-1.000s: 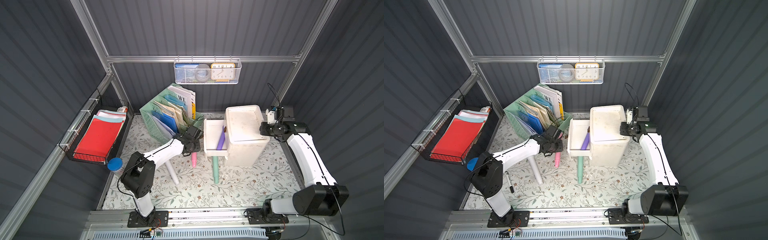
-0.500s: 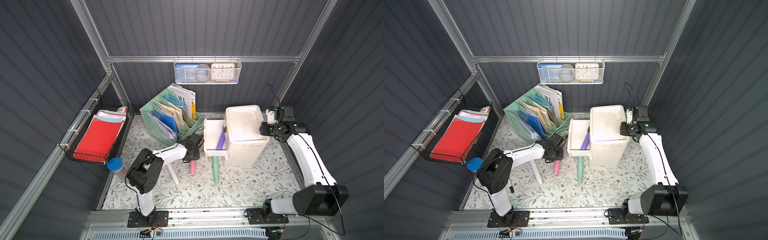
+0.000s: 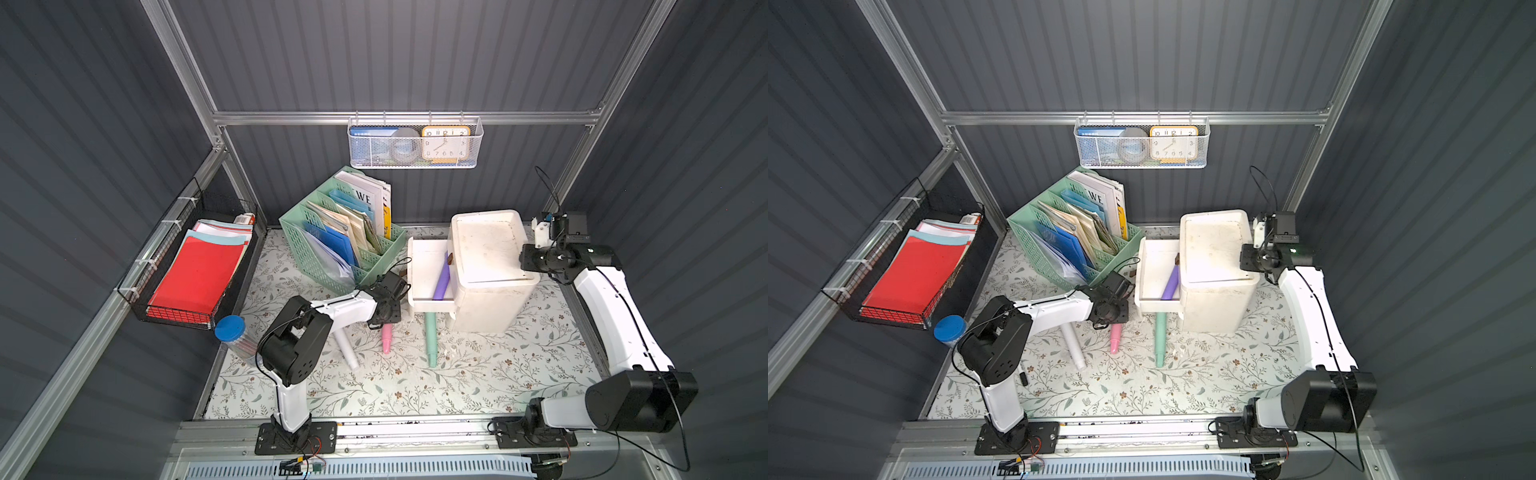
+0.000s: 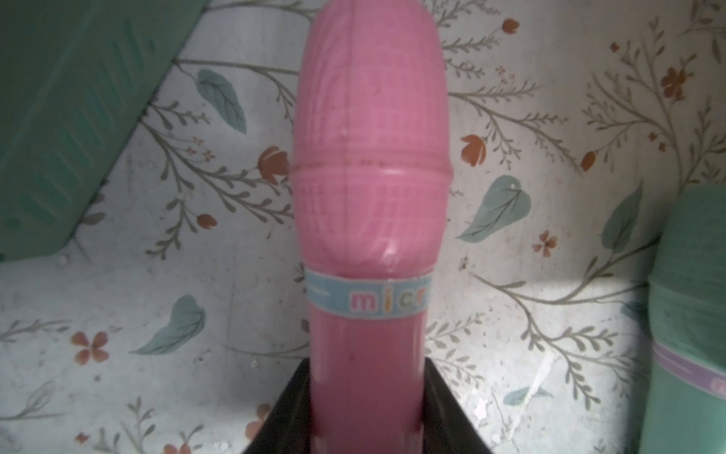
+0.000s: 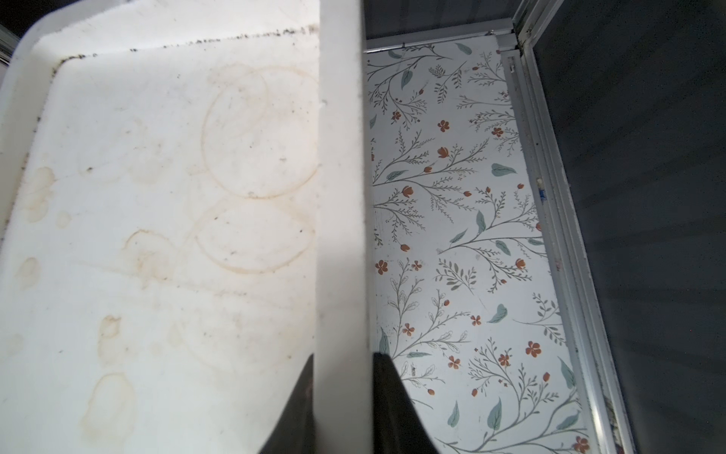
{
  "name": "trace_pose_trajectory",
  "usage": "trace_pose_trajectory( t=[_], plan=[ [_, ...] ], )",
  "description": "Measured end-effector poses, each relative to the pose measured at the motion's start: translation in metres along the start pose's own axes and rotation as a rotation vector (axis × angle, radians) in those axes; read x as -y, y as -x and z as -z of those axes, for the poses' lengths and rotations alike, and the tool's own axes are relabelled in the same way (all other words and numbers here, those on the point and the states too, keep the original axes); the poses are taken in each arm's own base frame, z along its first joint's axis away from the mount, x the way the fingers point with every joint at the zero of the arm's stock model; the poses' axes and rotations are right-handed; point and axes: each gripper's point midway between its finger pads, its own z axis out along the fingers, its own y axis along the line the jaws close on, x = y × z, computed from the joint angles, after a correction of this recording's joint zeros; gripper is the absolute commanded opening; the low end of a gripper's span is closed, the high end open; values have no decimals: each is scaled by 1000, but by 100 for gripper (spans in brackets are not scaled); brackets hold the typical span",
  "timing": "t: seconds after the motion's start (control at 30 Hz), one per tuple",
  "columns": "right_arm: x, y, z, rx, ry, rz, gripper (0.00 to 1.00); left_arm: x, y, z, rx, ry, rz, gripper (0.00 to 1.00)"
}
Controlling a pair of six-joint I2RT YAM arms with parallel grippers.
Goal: Take the microphone out of the drawer
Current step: Place the microphone at the center of the board.
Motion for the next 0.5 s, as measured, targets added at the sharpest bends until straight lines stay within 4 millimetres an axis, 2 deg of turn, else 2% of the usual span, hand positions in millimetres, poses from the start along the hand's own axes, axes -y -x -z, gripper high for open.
trace_pose_trajectory(
  t=[0.5],
  plan=[
    [1, 0, 1, 5, -2, -7, 0, -2, 0, 0, 5, 16, 6, 57]
  ],
)
